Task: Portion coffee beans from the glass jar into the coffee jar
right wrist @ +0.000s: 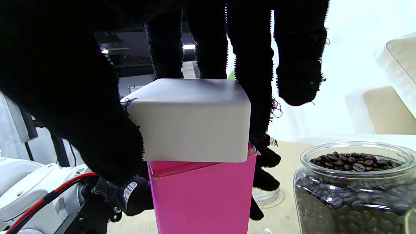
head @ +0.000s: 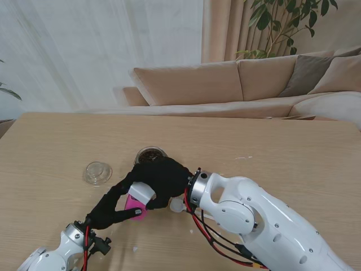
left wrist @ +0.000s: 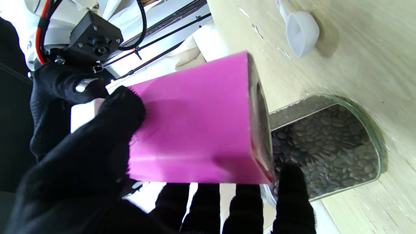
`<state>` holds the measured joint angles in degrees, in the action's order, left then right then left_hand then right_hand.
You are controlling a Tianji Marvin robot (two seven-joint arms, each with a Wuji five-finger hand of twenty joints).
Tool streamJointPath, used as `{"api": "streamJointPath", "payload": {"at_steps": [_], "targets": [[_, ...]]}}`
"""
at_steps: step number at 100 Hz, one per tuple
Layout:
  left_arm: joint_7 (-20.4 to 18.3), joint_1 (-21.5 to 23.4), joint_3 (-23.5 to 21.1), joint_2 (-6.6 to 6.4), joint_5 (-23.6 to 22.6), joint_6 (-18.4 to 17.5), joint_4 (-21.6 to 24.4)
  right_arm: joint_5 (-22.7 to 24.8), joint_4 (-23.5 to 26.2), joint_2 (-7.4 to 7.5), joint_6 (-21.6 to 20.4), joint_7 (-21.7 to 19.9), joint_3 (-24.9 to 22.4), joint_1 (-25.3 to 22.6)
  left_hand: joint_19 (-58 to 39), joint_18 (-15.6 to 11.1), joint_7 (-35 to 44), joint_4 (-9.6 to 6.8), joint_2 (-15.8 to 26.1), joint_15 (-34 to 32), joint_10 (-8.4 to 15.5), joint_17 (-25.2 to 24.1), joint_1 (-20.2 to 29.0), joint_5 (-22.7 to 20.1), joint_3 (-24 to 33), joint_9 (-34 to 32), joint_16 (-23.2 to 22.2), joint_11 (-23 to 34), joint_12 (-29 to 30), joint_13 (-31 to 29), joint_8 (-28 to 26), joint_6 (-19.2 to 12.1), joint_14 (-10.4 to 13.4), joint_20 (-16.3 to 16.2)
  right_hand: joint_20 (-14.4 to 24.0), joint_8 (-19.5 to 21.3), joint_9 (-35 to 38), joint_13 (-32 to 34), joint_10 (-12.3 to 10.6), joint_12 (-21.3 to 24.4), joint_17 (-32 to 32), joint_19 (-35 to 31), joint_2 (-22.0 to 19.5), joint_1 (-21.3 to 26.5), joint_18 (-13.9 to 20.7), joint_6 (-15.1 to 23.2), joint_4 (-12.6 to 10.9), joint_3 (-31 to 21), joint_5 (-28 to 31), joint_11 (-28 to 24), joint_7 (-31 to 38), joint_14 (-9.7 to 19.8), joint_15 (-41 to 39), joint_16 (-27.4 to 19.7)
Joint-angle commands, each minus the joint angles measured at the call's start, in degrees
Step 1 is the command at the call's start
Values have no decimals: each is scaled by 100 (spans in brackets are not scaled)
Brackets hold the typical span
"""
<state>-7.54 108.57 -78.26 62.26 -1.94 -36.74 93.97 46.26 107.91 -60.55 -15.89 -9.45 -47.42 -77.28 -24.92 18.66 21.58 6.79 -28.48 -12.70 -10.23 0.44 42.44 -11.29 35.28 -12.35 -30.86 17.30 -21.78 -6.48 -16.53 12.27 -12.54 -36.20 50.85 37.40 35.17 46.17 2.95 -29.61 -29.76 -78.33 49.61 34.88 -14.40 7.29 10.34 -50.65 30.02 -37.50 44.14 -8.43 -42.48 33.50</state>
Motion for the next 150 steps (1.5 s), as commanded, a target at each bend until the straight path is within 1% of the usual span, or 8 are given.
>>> {"api": "streamJointPath", "payload": {"at_steps": [1, 12, 14, 16, 49, 103, 132, 150], "targets": [[-91, 55, -4, 17, 39, 21, 45, 36, 76, 22, 14, -114, -25, -70, 358, -231, -372, -144, 44, 188, 233, -16, -288, 252, 182, 169, 79, -260, 83, 195, 179, -187, 242, 6, -41, 137, 926, 225, -283, -428, -41, -189, -663, 989, 118, 76, -317, -860, 528, -778, 888, 273, -148, 124], [-54, 49, -14, 28, 53, -11, 33, 73, 155, 42, 21, -177, -117, -170, 704, -239, -547, -127, 14, 302, 252, 22, -393, 263, 227, 219, 78, -399, 66, 242, 219, -204, 265, -63, -44, 127, 939, 232, -280, -439, -62, -197, -656, 999, 131, 69, -319, -868, 533, -771, 897, 268, -151, 143], [-46, 48, -18, 30, 57, -19, 30, 85, 175, 46, 23, -189, -138, -194, 993, -238, -588, -117, 14, 345, 251, 109, -408, 257, 251, 213, 27, -434, 0, 230, 163, -208, 267, -303, -45, 127, 943, 235, -277, -442, -66, -198, -652, 1004, 134, 69, -319, -870, 537, -771, 901, 268, -153, 147], [-38, 48, -24, 32, 60, -27, 27, 100, 196, 51, 26, -202, -163, -220, 1072, -238, -599, -116, 12, 361, 253, 126, -410, 256, 258, 215, 18, -443, -16, 230, 150, -211, 267, -363, -45, 126, 942, 237, -275, -443, -70, -200, -649, 1005, 136, 68, -319, -870, 538, -768, 902, 266, -154, 150], [104, 93, -115, 71, 8, -32, 59, 460, 761, 133, 161, -496, -904, -973, 1173, -192, -334, -124, 115, 464, 207, 138, -260, 239, 201, 175, -9, -260, -76, 97, 25, -168, 234, -513, -44, 115, 943, 252, -265, -462, -120, -232, -631, 996, 165, 45, -321, -883, 533, -749, 905, 263, -156, 193], [111, 165, -179, 64, -161, 74, 135, 1114, 1510, 165, 655, -1161, -2994, -2443, 1227, -185, -196, -152, 189, 552, 180, 114, -99, 230, 94, 173, -38, -231, -56, 82, 17, -124, 242, -563, -51, 131, 920, 257, -258, -481, -152, -242, -608, 999, 217, 5, -330, -901, 525, -734, 868, 277, -127, 233], [23, 170, -165, 35, -239, 135, 153, 1278, 1549, 147, 990, -1532, -4153, -3057, 1243, -193, -102, -161, 233, 580, 182, 111, -29, 238, 0, 175, -43, -233, -45, 69, -7, -125, 239, -572, -56, 159, 941, 267, -255, -490, -167, -245, -583, 1037, 226, 7, -328, -906, 550, -741, 866, 264, -124, 257], [24, 145, -113, 34, -301, 210, 162, 1226, 1388, 133, 1302, -1669, -4623, -3314, 1249, -200, -80, -167, 246, 591, 178, 111, -7, 228, -29, 176, -44, -233, -44, 71, -8, -128, 245, -573, -59, 166, 940, 243, -251, -491, -158, -241, -587, 1039, 228, -6, -328, -899, 559, -737, 868, 248, -115, 263]]}}
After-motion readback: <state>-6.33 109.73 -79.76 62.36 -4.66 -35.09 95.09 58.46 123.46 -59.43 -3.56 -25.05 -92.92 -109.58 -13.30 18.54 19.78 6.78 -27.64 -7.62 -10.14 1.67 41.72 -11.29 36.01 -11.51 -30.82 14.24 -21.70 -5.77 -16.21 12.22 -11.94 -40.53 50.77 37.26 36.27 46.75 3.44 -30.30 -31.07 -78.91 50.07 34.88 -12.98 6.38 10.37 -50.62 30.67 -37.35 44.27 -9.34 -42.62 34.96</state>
